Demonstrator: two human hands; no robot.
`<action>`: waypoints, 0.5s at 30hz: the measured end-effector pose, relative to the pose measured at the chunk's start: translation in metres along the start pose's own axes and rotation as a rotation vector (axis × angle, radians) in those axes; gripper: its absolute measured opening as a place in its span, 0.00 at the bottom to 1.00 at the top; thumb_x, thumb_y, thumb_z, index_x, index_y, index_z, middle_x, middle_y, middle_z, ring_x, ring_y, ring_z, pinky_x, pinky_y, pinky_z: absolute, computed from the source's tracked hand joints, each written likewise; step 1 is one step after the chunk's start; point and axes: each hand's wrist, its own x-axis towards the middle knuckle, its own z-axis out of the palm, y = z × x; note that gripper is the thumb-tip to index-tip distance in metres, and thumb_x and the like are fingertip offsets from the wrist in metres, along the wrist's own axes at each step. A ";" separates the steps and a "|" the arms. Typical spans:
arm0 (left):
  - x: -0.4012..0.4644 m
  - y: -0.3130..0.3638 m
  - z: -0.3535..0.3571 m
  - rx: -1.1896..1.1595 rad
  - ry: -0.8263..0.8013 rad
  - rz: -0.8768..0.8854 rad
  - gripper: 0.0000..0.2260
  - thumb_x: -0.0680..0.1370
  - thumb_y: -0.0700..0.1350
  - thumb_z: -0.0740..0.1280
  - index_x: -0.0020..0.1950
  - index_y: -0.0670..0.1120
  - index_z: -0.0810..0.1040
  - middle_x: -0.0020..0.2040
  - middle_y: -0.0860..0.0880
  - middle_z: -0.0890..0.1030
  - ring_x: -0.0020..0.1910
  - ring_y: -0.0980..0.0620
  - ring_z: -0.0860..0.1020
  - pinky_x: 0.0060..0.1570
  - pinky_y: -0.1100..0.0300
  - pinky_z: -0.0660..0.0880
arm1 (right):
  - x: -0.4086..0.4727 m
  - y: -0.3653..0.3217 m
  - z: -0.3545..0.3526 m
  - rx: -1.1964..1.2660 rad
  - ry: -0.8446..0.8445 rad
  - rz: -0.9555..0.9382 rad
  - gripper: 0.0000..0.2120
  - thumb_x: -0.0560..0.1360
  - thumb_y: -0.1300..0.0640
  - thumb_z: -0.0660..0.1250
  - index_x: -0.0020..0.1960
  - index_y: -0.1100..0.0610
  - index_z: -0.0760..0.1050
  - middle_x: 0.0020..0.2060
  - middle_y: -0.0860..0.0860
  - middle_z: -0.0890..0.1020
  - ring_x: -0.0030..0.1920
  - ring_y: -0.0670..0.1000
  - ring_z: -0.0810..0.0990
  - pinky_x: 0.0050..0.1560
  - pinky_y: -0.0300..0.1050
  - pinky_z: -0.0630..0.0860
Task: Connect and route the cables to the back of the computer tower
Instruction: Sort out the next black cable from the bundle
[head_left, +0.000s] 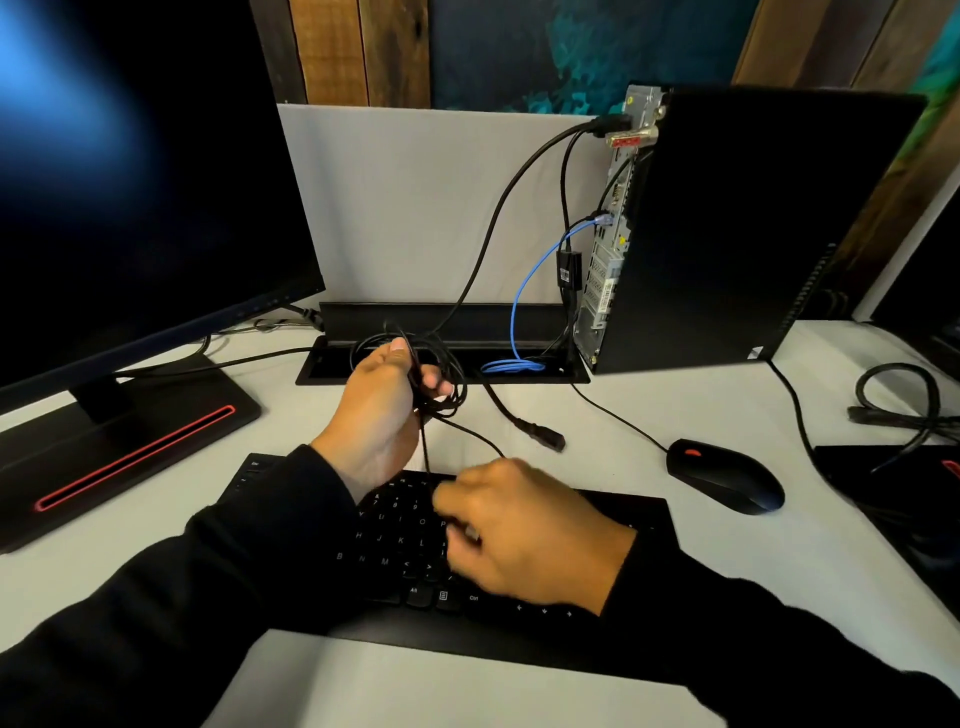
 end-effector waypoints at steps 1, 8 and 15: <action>0.003 0.001 -0.003 -0.003 -0.013 0.005 0.12 0.88 0.46 0.53 0.46 0.46 0.68 0.29 0.49 0.71 0.26 0.53 0.73 0.38 0.57 0.74 | -0.002 -0.010 -0.004 0.062 -0.114 -0.019 0.06 0.74 0.55 0.66 0.41 0.54 0.70 0.36 0.52 0.75 0.36 0.57 0.75 0.37 0.54 0.78; 0.007 -0.006 -0.009 0.238 -0.127 0.070 0.14 0.87 0.45 0.55 0.42 0.47 0.66 0.31 0.49 0.67 0.29 0.52 0.69 0.32 0.61 0.71 | 0.000 -0.039 -0.031 0.513 -0.278 -0.120 0.03 0.70 0.65 0.73 0.41 0.59 0.80 0.34 0.53 0.78 0.35 0.49 0.75 0.38 0.42 0.74; 0.003 -0.011 -0.010 0.209 -0.360 0.188 0.16 0.87 0.40 0.54 0.40 0.47 0.68 0.31 0.52 0.64 0.27 0.57 0.62 0.27 0.64 0.62 | 0.011 0.046 -0.060 1.697 0.467 0.119 0.12 0.76 0.69 0.61 0.37 0.58 0.73 0.55 0.67 0.83 0.63 0.66 0.80 0.68 0.58 0.75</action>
